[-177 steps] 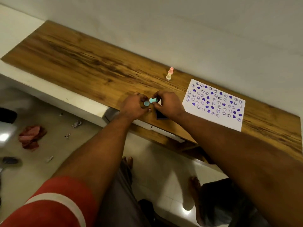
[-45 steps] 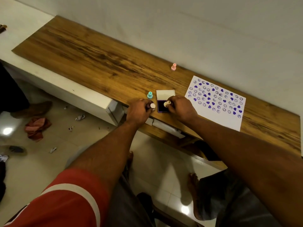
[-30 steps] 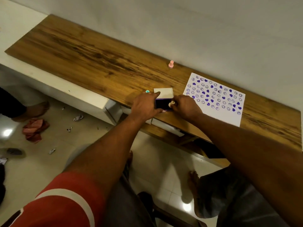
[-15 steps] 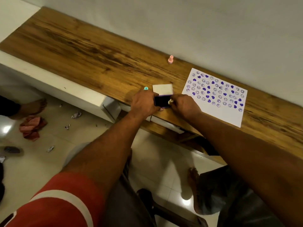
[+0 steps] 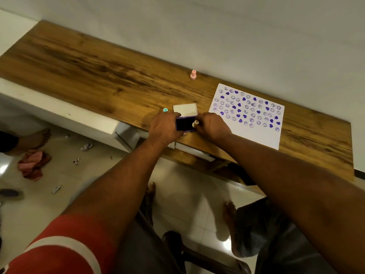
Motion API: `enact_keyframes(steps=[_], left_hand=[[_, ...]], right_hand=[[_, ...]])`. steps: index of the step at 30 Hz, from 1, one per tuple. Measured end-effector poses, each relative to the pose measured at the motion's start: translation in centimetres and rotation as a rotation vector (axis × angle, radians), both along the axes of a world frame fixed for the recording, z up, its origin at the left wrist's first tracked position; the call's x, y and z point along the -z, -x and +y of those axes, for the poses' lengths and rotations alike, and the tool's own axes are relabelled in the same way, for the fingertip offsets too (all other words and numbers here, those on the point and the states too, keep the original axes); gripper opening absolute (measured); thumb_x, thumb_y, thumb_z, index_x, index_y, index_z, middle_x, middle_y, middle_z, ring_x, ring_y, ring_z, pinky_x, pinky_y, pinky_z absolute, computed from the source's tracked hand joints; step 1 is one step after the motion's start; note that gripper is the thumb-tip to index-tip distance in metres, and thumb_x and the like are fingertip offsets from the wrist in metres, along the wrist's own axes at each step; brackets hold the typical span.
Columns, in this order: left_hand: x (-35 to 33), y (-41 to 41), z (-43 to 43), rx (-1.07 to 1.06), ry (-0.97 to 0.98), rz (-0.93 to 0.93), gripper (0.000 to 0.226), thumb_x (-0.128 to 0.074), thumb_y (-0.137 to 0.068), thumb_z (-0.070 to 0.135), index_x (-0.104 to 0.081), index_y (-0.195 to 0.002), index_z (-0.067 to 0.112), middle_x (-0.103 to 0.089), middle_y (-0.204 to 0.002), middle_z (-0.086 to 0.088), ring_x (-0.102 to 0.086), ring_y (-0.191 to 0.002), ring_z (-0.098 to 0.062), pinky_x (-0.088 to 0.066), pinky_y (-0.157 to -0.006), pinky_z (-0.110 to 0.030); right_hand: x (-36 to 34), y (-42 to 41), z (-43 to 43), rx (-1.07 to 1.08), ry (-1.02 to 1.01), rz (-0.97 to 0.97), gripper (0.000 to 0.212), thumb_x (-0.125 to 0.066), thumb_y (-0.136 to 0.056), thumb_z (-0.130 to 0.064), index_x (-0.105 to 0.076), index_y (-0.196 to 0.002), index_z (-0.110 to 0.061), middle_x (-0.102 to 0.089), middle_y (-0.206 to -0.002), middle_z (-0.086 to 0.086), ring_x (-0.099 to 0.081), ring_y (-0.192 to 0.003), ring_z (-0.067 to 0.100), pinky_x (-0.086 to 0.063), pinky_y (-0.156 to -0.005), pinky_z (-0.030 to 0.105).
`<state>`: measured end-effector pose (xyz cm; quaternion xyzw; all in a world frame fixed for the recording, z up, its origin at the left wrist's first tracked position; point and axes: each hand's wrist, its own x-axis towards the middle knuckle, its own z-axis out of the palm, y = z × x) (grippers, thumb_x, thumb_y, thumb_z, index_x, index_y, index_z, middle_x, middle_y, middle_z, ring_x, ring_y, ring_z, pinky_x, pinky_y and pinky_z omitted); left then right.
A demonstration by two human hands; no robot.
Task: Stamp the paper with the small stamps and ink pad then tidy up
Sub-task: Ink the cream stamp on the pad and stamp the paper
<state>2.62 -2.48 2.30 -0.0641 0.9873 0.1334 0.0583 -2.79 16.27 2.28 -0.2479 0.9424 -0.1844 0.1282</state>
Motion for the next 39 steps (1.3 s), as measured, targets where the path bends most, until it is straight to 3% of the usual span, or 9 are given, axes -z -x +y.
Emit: enact_keyframes(steps=[6,10,14,18,21,25,30,37,39], left_hand=[[-1.6,0.1,3.1,0.137,0.064,0.116,0.081,-0.073,-0.081,0.070,-0.056,-0.147,0.026,-0.066,-0.134,-0.003,-0.056,-0.125,-0.026,-0.051,-0.096,-0.042],[-1.5,0.2,10.0,0.324,0.000,0.213,0.081,-0.061,-0.084,0.079,-0.055,-0.147,0.029,-0.066,-0.128,0.002,-0.057,-0.119,-0.021,-0.052,-0.092,-0.039],[1.0,0.4,16.8,0.360,-0.118,0.163,0.078,-0.055,-0.089,0.078,-0.051,-0.149,0.028,-0.064,-0.131,0.001,-0.057,-0.120,-0.020,-0.054,-0.092,-0.041],[3.0,1.9,20.7,0.277,-0.189,0.104,0.079,-0.049,-0.092,0.078,-0.051,-0.150,0.024,-0.063,-0.139,-0.003,-0.058,-0.124,-0.024,-0.051,-0.098,-0.040],[4.8,2.3,21.7,0.252,-0.100,0.104,0.080,-0.041,-0.095,0.078,-0.046,-0.154,0.023,-0.060,-0.143,-0.006,-0.055,-0.126,-0.025,-0.047,-0.100,-0.040],[5.9,2.2,21.6,0.220,-0.083,0.152,0.080,-0.042,-0.096,0.074,-0.038,-0.157,0.023,-0.060,-0.141,-0.005,-0.056,-0.123,-0.024,-0.050,-0.095,-0.040],[5.9,2.4,21.6,0.244,-0.070,0.179,0.066,-0.047,-0.099,0.067,-0.047,-0.151,0.027,-0.062,-0.134,-0.002,-0.055,-0.119,-0.021,-0.047,-0.090,-0.038],[6.1,2.6,21.7,0.248,-0.061,0.177,0.059,-0.046,-0.099,0.066,-0.056,-0.143,0.029,-0.063,-0.128,0.000,-0.056,-0.116,-0.021,-0.049,-0.087,-0.038],[6.2,2.6,21.7,0.251,-0.063,0.193,0.058,-0.047,-0.099,0.066,-0.058,-0.141,0.028,-0.064,-0.126,0.000,-0.056,-0.114,-0.020,-0.049,-0.085,-0.037]], right_hand=[[-2.8,-0.6,7.8,0.192,0.186,0.113,0.028,-0.070,-0.095,-0.035,-0.072,-0.117,-0.017,-0.074,-0.097,-0.005,-0.065,-0.081,0.008,-0.049,-0.070,0.021],[-2.8,0.1,15.9,0.408,0.136,0.129,0.031,-0.074,-0.091,-0.030,-0.073,-0.116,-0.012,-0.077,-0.093,-0.001,-0.066,-0.077,0.011,-0.047,-0.070,0.021],[-1.8,0.6,20.5,0.565,0.120,0.174,0.023,-0.070,-0.090,-0.029,-0.077,-0.105,-0.013,-0.077,-0.086,0.000,-0.070,-0.076,0.018,-0.048,-0.069,0.025],[-0.7,0.8,21.8,0.590,0.135,0.194,0.021,-0.066,-0.091,-0.027,-0.078,-0.101,-0.012,-0.077,-0.085,0.001,-0.064,-0.070,0.015,-0.035,-0.061,0.021],[0.0,0.9,22.0,0.550,0.143,0.196,0.028,-0.069,-0.090,-0.031,-0.078,-0.109,-0.012,-0.077,-0.090,0.001,-0.067,-0.075,0.017,-0.040,-0.067,0.023],[1.1,1.2,21.8,0.514,0.186,0.180,0.023,-0.071,-0.086,-0.033,-0.077,-0.101,-0.017,-0.074,-0.088,0.000,-0.065,-0.075,0.016,-0.051,-0.068,0.031],[2.3,1.5,22.1,0.530,0.199,0.167,0.018,-0.074,-0.082,-0.028,-0.076,-0.096,-0.016,-0.075,-0.091,0.000,-0.064,-0.076,0.018,-0.039,-0.066,0.025],[2.6,1.9,22.1,0.495,0.172,0.170,0.018,-0.071,-0.084,-0.025,-0.077,-0.097,-0.015,-0.073,-0.081,-0.002,-0.065,-0.072,0.018,-0.035,-0.064,0.023],[2.3,2.1,21.9,0.467,0.162,0.171,0.019,-0.070,-0.085,-0.025,-0.077,-0.099,-0.014,-0.074,-0.081,-0.001,-0.067,-0.072,0.019,-0.042,-0.063,0.026]])
